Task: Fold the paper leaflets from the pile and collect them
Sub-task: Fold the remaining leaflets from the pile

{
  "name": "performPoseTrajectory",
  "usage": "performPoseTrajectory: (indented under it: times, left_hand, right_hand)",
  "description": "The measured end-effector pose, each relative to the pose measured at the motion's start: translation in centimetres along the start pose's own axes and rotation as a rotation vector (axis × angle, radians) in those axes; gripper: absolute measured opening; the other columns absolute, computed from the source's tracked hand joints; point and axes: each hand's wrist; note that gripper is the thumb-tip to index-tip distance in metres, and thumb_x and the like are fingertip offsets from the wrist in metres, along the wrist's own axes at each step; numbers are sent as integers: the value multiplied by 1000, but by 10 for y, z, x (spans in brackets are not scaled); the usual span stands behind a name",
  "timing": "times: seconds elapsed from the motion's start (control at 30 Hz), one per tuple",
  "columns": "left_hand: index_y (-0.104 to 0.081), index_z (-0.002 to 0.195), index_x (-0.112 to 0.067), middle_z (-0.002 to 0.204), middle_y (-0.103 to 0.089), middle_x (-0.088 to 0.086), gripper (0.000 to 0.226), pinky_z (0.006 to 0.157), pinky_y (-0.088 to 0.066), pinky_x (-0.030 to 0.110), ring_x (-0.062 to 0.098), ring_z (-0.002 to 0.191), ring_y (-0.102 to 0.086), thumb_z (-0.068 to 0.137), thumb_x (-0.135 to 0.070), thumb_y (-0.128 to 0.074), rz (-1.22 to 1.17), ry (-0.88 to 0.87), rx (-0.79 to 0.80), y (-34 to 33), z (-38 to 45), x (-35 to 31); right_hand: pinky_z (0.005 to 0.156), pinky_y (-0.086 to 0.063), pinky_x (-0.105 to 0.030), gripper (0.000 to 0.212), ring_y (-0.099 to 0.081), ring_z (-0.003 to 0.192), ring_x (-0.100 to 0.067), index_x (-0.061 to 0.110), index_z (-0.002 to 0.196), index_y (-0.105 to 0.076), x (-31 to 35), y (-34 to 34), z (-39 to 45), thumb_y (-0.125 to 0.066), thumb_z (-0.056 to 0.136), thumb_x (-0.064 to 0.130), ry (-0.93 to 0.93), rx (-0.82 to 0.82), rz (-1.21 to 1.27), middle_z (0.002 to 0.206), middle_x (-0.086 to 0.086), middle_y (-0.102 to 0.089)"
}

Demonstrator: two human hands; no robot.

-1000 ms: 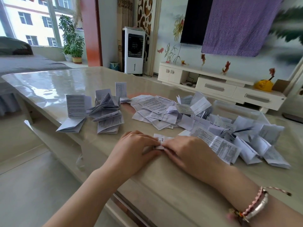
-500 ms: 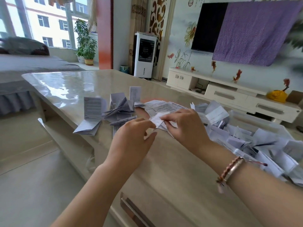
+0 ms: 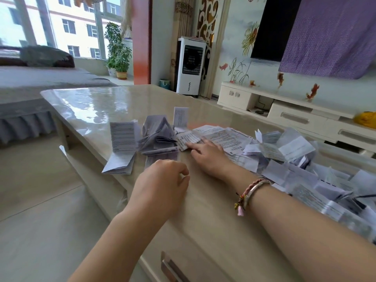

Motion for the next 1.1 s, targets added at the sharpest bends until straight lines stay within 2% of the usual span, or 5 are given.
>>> performPoseTrajectory:
  times: [0.23,0.37,0.63,0.9,1.1]
  left_hand:
    - [-69,101,-32,99,-67,-12,19,80,-51,31,14,95,-60,89,-36,-55,23,11,33,1,-2,0]
    - [-69,101,-33,100,-67,-13,19,81,-50,31,14,99,-59,89,-36,-55,5,19,36,1,-3,-1]
    - [-70,99,-33,96,-68,-11,18,77,-52,31,15,90,-62,89,-35,-55,7,4,62,-1,-3,-6]
    - [-69,101,-35,97,-69,-13,17,80,-54,32,11,91,-65,86,-37,-61,-63,21,40,-6,-3,-3]
    - [-69,104,-35,99,-67,-13,19,82,-53,33,10,93,-63,86,-36,-63,-110,-4,58,-11,-8,-16]
  right_hand:
    - [98,-25,-34,39,-33,117,-28,34,129,-58,-7,11,5,-37,98,23,0,-170,2,114,-7,-47]
    - [98,-26,-31,29,-34,120,-30,18,106,-69,-25,19,-4,-41,96,23,-102,-344,41,118,-11,-51]
    - [103,-32,-37,60,-44,123,-36,6,144,-22,-37,26,-27,-48,96,30,-246,-164,-251,130,-21,-53]
    - [99,-37,-36,19,-61,86,-24,18,96,-68,-35,28,-54,-50,92,13,37,-424,-406,86,-3,-70]
    - [103,-32,-34,44,-50,117,-25,17,128,-51,-53,40,-68,-62,89,33,-2,-319,-368,118,-6,-62]
Point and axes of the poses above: each hand's wrist, its own z-axis towards the middle knuckle, its own y-axis out of the back of the hand, x = y × z
